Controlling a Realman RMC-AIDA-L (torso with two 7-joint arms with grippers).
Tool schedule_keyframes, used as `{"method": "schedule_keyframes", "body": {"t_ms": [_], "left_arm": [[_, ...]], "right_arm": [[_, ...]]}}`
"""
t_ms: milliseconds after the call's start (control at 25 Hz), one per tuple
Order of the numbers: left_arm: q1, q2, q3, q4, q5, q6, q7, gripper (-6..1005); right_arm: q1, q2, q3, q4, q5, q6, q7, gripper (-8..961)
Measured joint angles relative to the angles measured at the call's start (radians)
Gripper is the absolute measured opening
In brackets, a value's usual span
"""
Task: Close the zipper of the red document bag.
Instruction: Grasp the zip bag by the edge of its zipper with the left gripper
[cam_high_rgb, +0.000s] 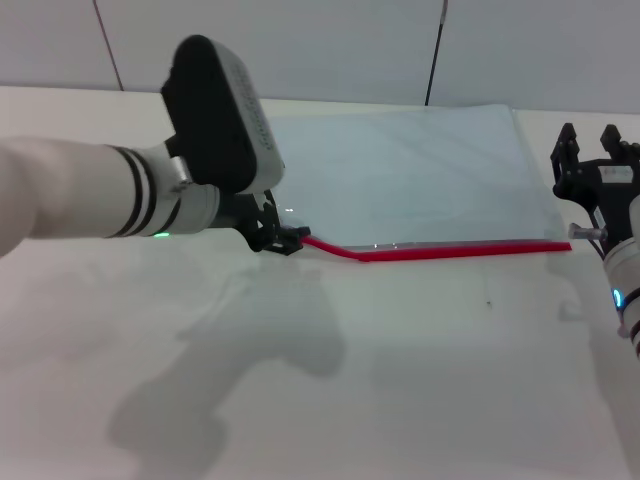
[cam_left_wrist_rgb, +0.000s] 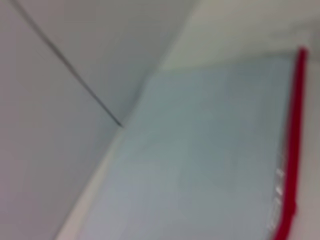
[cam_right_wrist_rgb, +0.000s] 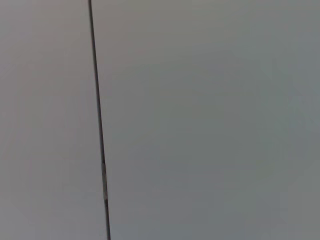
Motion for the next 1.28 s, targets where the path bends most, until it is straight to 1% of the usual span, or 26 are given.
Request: {"method": "schedule_keyframes", "body": {"t_ms": [40,160,280,400,480,600,800,1080,1280], "left_arm": [[-0.016,-0.011,-0.011,0.001,0.032,0.048,-0.003,889],[-0.045,-0.038,-0.039,0.002,0.094,0.124,-0.002,889],[-0.064,-0.056,-0.048,-0.001,0.15,0.175,-0.003,889],[-0.072,-0.074,-0.049,-0.013,0.209,0.191,-0.004,889],[-0.078,-0.087,-0.054,-0.036,0.246,0.184,-0.005,889],[-0.105,-0.104,-0.068,-0.089,0.273,0.174,-0.004,889],[-0.137,-0.107,-0.07,-0.139,0.271,0.16,-0.004,888],[-0.133,-0.107,-0.057,-0.147,0.27,0.096,0.006,888],[-0.142,-0.107,-0.053,-0.19,0.265,0.049,0.006,889]], "right_arm": [[0.001,0.0,0.0,0.0,0.0,0.0,0.0,470],[0.002,0.0,-0.001,0.0,0.0,0.0,-0.001,469],[0.003,0.0,-0.003,-0.001,0.0,0.0,-0.004,468],[0.004,0.0,-0.005,-0.002,-0.001,0.0,-0.005,467],[0.005,0.0,-0.005,-0.003,-0.003,0.0,-0.005,466],[0.005,0.0,-0.007,-0.006,-0.006,0.006,-0.006,466],[0.005,0.0,-0.007,-0.008,-0.008,0.006,-0.007,464],[0.007,0.0,-0.007,-0.009,-0.008,0.006,-0.008,462],[0.013,0.0,-0.007,-0.009,-0.008,0.003,-0.009,461]]}}
